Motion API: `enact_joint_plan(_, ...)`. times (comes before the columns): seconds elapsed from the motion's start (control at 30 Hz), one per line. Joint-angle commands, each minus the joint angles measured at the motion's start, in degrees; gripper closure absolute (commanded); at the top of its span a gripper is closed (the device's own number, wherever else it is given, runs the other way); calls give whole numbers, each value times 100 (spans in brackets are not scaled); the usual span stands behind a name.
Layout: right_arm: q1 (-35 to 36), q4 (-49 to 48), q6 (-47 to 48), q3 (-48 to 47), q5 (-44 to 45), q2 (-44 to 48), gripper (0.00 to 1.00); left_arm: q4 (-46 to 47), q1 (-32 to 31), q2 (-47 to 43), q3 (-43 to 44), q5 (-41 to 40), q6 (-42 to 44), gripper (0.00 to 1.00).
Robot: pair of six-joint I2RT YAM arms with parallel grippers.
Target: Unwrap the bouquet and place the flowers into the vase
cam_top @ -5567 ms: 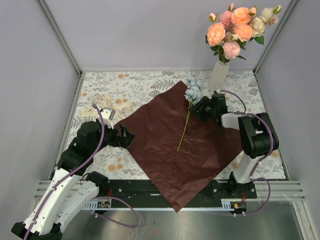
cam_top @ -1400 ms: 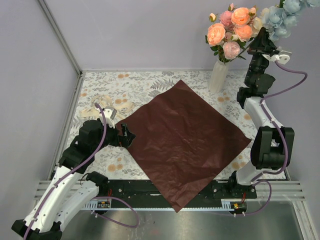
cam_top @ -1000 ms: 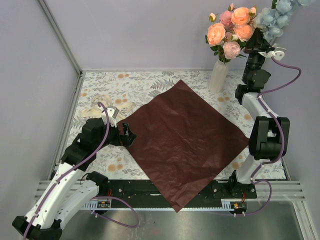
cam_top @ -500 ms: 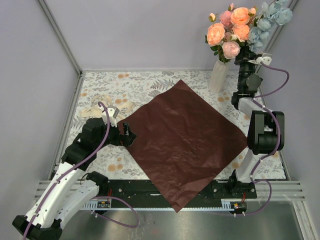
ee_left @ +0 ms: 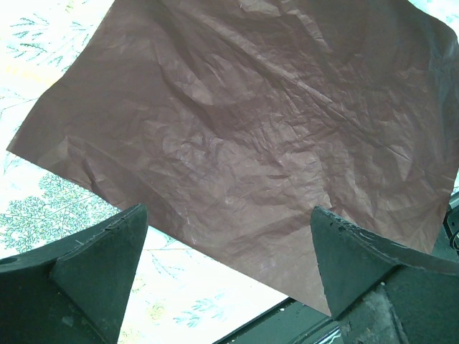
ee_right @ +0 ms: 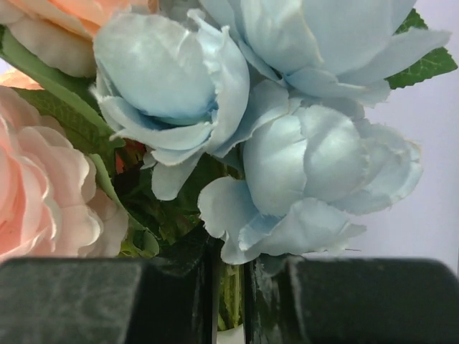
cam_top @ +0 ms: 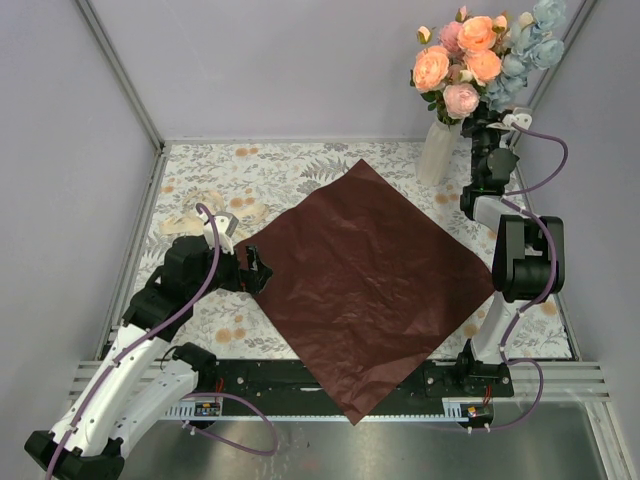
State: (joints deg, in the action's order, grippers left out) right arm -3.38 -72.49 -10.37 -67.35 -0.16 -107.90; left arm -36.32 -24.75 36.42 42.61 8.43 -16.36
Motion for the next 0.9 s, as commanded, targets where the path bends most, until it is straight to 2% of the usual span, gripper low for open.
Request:
enact_joint_plan(0.0, -14, 753, 62, 117, -133, -205, 100, 274, -21, -57, 37, 19, 28, 1)
enact_joint_plan(0.1, -14, 1183, -52, 3, -203, -319, 100, 274, -21, -57, 54, 19, 28, 1)
enact_joint_plan(0.23, 39, 1009, -237, 205, -142, -381, 100, 274, -21, -65, 63, 28, 36, 1)
enact_joint_plan(0.5, 100, 1465, -325, 152, -142, -399, 100, 274, -21, -92, 63, 54, 36, 1)
enact_joint_plan(0.67, 100, 1685, -369, 144, -63, -206, 89, 274, -21, -136, 54, 54, 28, 1)
enact_joint_plan(0.87, 100, 2361, -404, 3, -264, 373, 63, 274, -21, -188, 63, 63, 28, 1)
